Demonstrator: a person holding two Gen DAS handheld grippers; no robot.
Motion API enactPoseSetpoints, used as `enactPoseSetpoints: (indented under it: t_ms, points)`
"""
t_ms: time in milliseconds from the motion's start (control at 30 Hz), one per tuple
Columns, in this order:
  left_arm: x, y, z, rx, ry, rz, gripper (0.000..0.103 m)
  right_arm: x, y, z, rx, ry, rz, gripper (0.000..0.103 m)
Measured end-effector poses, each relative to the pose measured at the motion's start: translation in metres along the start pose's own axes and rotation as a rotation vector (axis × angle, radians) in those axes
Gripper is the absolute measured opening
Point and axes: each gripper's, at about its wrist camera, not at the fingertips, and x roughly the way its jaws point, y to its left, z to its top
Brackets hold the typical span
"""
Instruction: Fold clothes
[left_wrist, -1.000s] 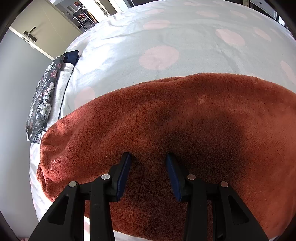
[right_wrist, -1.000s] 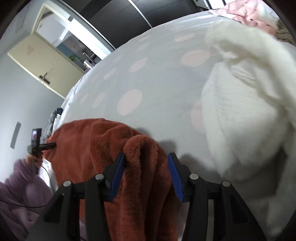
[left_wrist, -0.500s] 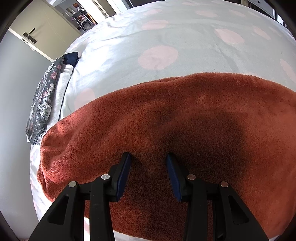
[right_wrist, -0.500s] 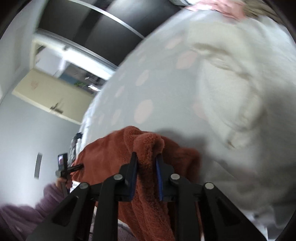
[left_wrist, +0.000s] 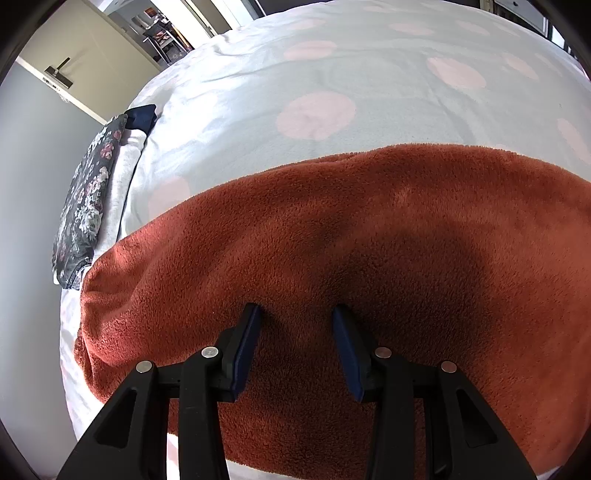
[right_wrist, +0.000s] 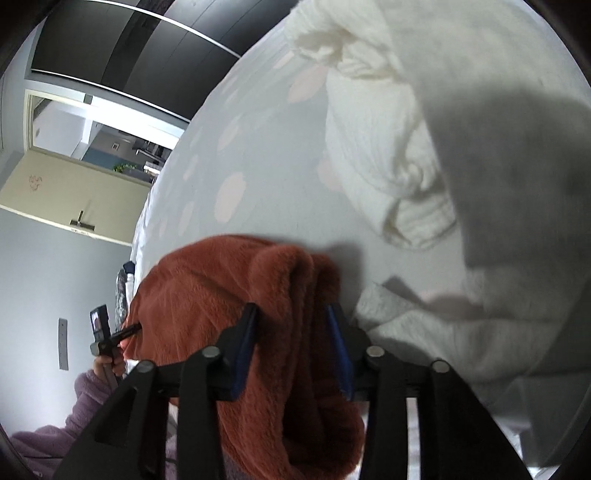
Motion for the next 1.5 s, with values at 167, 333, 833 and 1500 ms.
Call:
enactPoseSetpoints:
  t_ms: [167, 333, 833, 1500]
  points:
    - [-0.001, 0.001, 0.0, -0.007, 0.0, -0.015, 0.043, 0.026, 0.006, -0.001, -0.02, 0.042, -0.027, 0.047]
    - [-0.001, 0.002, -0.001, -0.01, -0.003, -0.027, 0.043, 0.007, 0.03, 0.002, -0.119, -0.025, -0.1, 0.028]
    - [-0.009, 0.021, 0.0, -0.071, -0.021, -0.129, 0.044, 0.005, 0.028, 0.039, -0.058, -0.003, -0.308, 0.041]
    - [-0.017, 0.217, -0.099, -0.89, -0.009, -0.314, 0.054, 0.034, 0.252, -0.097, -0.198, -0.215, 0.027, 0.044]
